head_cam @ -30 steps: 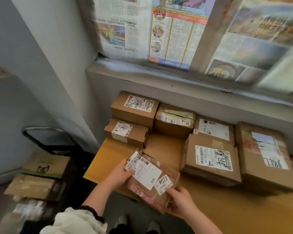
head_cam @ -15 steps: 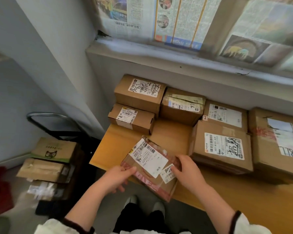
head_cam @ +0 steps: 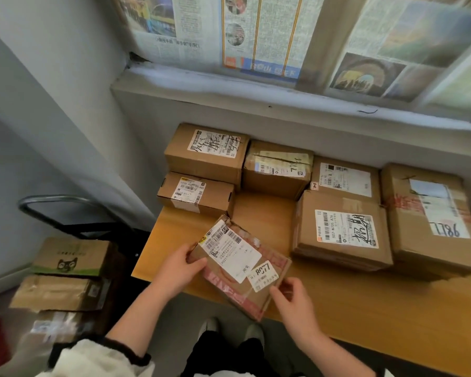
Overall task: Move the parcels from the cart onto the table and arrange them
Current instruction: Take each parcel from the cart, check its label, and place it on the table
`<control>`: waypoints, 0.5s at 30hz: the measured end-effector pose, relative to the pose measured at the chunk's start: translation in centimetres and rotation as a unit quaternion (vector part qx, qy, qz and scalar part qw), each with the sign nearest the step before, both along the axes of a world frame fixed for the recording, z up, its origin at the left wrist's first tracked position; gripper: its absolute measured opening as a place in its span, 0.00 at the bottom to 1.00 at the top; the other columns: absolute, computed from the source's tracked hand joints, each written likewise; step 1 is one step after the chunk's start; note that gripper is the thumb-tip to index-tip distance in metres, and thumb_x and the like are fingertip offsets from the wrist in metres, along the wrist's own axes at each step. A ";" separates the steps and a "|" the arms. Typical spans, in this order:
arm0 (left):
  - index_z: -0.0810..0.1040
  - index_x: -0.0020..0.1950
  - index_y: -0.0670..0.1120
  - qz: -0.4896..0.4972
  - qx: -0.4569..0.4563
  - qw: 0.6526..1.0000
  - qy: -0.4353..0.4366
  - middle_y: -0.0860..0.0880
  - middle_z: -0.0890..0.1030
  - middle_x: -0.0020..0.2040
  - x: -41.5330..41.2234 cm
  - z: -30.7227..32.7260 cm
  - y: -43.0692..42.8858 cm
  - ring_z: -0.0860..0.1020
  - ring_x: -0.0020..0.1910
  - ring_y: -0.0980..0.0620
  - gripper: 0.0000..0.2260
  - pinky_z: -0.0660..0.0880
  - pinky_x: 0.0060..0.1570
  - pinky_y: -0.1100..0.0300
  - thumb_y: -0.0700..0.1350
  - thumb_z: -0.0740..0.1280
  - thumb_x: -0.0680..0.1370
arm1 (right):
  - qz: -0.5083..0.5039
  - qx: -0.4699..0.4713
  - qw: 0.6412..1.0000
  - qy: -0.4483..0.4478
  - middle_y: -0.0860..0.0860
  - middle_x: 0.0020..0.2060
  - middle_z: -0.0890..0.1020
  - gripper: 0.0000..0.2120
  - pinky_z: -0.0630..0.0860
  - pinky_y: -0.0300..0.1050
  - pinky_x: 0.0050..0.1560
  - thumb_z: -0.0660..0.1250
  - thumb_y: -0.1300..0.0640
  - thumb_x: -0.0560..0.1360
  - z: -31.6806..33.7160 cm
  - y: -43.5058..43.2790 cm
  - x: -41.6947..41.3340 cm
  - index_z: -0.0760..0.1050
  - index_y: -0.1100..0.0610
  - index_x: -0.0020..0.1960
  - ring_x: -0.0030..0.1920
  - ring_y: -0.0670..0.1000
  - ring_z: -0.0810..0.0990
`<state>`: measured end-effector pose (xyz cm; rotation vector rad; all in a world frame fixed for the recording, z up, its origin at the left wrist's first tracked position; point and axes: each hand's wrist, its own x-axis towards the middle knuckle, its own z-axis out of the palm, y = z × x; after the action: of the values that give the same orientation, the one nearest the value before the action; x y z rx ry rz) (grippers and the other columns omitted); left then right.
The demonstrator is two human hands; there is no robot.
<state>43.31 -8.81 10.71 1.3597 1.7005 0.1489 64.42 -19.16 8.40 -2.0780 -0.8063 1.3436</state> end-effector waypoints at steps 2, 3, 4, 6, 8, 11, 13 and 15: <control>0.69 0.67 0.45 -0.035 0.002 0.998 0.043 0.47 0.77 0.62 0.6 0.2 0.7 0.72 0.48 0.56 0.20 0.70 0.36 0.69 0.47 0.67 0.76 | 0.032 0.020 0.999 0.006 0.47 0.62 0.72 0.21 0.77 0.37 0.52 0.67 0.56 0.75 0.6 0.4 -0.1 0.65 0.52 0.65 0.55 0.42 0.74; 0.69 0.67 0.45 -0.041 0.001 0.997 0.061 0.47 0.77 0.60 0.8 0.3 0.9 0.72 0.45 0.57 0.20 0.68 0.32 0.69 0.47 0.67 0.77 | 0.045 0.028 0.999 -0.003 0.46 0.63 0.69 0.25 0.75 0.40 0.58 0.68 0.56 0.75 1.1 0.9 0.0 0.63 0.53 0.69 0.58 0.42 0.71; 0.69 0.67 0.45 -0.043 0.001 0.997 0.070 0.48 0.78 0.58 0.9 0.4 1.0 0.72 0.44 0.57 0.21 0.68 0.31 0.69 0.48 0.67 0.76 | 0.055 0.035 0.998 -0.011 0.46 0.63 0.66 0.29 0.72 0.41 0.62 0.68 0.57 0.75 1.7 1.4 0.1 0.60 0.54 0.72 0.59 0.42 0.69; 0.70 0.66 0.45 -0.039 0.001 0.997 0.070 0.50 0.78 0.53 0.9 0.5 1.0 0.74 0.43 0.57 0.21 0.72 0.34 0.68 0.48 0.68 0.76 | 0.071 0.057 0.996 -0.020 0.47 0.67 0.64 0.33 0.68 0.43 0.66 0.68 0.58 0.75 2.8 2.2 0.4 0.56 0.54 0.74 0.61 0.41 0.65; 0.70 0.66 0.45 -0.030 0.025 0.997 0.063 0.53 0.76 0.47 1.0 1.4 0.9 0.75 0.42 0.58 0.21 0.72 0.34 0.69 0.49 0.68 0.75 | 0.071 0.085 0.994 -0.021 0.47 0.69 0.62 0.34 0.66 0.43 0.67 0.67 0.59 0.75 3.8 2.8 0.7 0.53 0.53 0.76 0.64 0.41 0.63; 0.71 0.66 0.46 -0.008 0.108 0.993 0.040 0.56 0.74 0.44 2.0 3.7 1.8 0.73 0.39 0.62 0.20 0.67 0.29 0.70 0.50 0.67 0.76 | 0.037 0.129 0.991 -0.001 0.43 0.68 0.64 0.37 0.65 0.42 0.67 0.68 0.57 0.75 5.2 3.9 1.3 0.50 0.51 0.76 0.66 0.41 0.63; 0.72 0.65 0.46 0.006 0.151 0.989 0.012 0.54 0.75 0.45 3.0 5.1 3.0 0.72 0.39 0.63 0.18 0.66 0.30 0.70 0.49 0.66 0.77 | 0.022 0.158 0.987 -0.003 0.43 0.71 0.63 0.40 0.64 0.48 0.71 0.69 0.54 0.74 5.8 4.9 1.9 0.48 0.48 0.76 0.70 0.43 0.62; 0.74 0.63 0.46 0.001 0.172 0.985 -0.014 0.52 0.79 0.49 3.9 5.6 4.3 0.74 0.41 0.62 0.17 0.68 0.33 0.70 0.50 0.66 0.76 | 0.031 0.174 0.984 -0.037 0.45 0.74 0.60 0.42 0.63 0.54 0.72 0.71 0.51 0.72 6.2 5.9 2.6 0.47 0.46 0.76 0.73 0.46 0.59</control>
<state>47.17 -4.48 16.34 1.5976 1.7068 0.4802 67.04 -13.29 14.64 -1.8472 -1.0622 1.0701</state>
